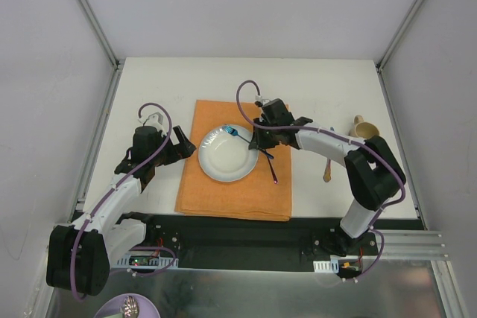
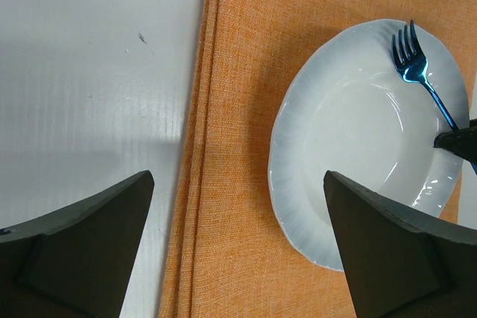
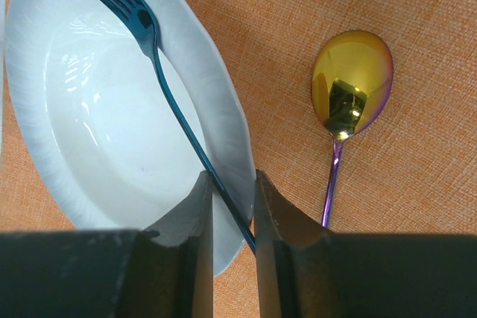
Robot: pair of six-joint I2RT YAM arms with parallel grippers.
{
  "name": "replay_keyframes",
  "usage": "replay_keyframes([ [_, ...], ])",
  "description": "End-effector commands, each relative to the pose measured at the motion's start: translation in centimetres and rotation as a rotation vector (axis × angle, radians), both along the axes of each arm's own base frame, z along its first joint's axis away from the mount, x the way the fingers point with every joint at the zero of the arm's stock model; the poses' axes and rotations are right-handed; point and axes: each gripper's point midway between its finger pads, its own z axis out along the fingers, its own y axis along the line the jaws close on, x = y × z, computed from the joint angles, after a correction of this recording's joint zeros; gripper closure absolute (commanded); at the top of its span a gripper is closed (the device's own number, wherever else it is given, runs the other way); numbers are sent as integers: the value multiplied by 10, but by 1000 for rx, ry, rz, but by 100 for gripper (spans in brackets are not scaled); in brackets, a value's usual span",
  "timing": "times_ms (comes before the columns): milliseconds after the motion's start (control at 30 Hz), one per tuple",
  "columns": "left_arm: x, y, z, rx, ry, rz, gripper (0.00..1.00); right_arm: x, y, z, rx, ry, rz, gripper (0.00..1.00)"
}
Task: Set the dinner table for one person
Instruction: Adjust the utensils on the napkin.
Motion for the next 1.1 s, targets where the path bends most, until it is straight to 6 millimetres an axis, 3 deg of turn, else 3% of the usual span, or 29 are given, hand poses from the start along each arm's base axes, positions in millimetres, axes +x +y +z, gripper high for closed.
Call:
replay_keyframes([
  [0, 2, -2, 6, 9, -23, -14, 1, 15, -34, 2, -71, -46, -66, 99],
  [433, 1, -3, 5, 4, -17, -16, 1, 37, -50, 12, 89, -51, -141, 99],
  [700, 1, -3, 4, 5, -16, -16, 1, 38, -44, 14, 177, -27, -126, 99],
  [1067, 2, -4, 5, 1, -16, -18, 1, 47, -37, 37, 330, -65, -103, 99],
])
